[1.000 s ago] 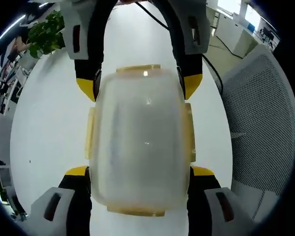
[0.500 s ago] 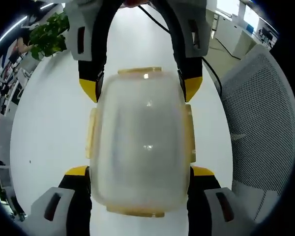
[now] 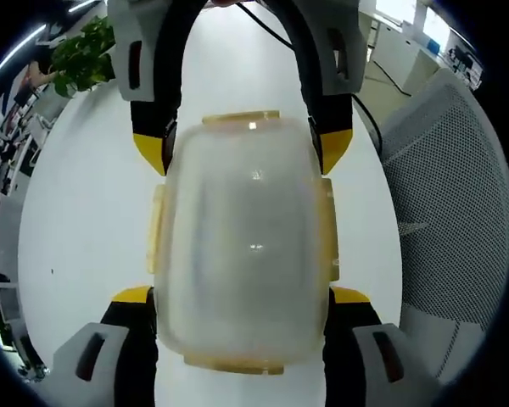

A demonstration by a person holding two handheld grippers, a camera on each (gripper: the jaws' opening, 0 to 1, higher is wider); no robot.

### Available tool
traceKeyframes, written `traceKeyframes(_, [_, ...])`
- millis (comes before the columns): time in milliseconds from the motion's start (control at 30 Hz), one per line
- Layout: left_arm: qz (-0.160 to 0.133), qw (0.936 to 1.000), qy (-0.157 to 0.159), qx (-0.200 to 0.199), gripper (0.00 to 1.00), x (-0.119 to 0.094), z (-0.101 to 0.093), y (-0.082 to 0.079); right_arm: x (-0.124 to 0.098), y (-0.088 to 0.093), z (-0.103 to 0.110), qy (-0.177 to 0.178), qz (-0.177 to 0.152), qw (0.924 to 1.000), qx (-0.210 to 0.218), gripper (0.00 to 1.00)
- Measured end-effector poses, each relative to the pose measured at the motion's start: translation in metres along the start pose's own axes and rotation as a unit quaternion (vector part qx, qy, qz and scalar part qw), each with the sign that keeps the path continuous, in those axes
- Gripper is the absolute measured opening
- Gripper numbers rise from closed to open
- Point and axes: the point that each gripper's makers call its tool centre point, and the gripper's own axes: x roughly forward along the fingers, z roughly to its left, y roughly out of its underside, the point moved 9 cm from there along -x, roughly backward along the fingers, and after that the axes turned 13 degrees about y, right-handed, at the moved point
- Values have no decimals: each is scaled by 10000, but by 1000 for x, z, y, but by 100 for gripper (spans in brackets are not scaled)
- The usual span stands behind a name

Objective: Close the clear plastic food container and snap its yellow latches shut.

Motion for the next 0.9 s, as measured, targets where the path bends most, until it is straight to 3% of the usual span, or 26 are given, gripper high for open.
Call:
traceKeyframes(267, [-122,9999,5,18,81,-1,0,1,1,0,-1,-2,15,10000,3,73])
traceKeyframes(367, [48,10000,12,16,81,-2,1,5,2,-5,-1,0,-7,10000,17,74])
traceKeyframes(900, [106,9999,9,-47,81,-12,-1,40,15,-41,2,-6,-24,10000,-38,74])
